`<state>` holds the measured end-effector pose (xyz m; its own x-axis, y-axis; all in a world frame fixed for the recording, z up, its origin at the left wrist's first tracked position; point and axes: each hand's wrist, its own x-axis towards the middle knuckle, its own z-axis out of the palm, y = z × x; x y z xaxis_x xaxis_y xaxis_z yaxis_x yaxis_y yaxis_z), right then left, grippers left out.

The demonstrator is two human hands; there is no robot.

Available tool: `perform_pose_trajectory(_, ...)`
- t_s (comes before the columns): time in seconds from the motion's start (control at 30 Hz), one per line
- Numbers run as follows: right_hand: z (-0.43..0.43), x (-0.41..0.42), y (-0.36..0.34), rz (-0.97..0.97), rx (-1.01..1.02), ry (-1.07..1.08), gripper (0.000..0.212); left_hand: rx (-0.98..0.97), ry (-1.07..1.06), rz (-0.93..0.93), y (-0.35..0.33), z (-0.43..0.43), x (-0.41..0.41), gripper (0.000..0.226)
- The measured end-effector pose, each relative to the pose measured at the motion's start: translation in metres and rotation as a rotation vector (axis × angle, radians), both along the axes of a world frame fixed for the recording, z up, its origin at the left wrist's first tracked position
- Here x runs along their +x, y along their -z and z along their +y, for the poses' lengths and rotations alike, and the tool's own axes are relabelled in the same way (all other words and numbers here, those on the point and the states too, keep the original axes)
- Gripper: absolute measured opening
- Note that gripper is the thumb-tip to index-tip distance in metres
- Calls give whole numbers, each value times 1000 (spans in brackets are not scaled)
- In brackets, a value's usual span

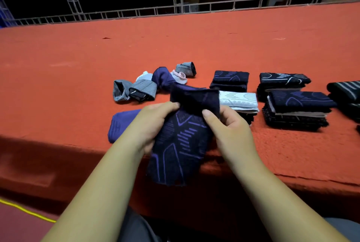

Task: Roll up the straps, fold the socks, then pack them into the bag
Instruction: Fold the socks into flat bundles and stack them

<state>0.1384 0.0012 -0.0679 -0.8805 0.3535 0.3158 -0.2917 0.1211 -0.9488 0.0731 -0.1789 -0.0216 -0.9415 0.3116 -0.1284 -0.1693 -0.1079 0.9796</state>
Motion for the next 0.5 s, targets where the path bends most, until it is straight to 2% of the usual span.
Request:
perform_pose_trajectory(0.1, 12, 15, -9, -8, -42, -23, 15, -16, 105, -26, 4, 7, 12, 20)
perform_pose_trajectory(0.2, 29, 34, -14, -35, -104, -17, 14, -19, 192, 9, 8, 13, 20, 20)
perform_pose_trajectory(0.3, 47, 53, -16, -43, -84, 16, 14, -60, 280, 66, 16, 25, 30, 23)
perform_pose_trajectory(0.37, 58, 67, -17, -50, -104, -18, 18, 22, 304, 49, 21, 38, 38, 30)
perform_pose_trajectory(0.5, 81, 90, -7, -114, -30, -88, 31, 134, 324, 74, 35, 65, 52, 28)
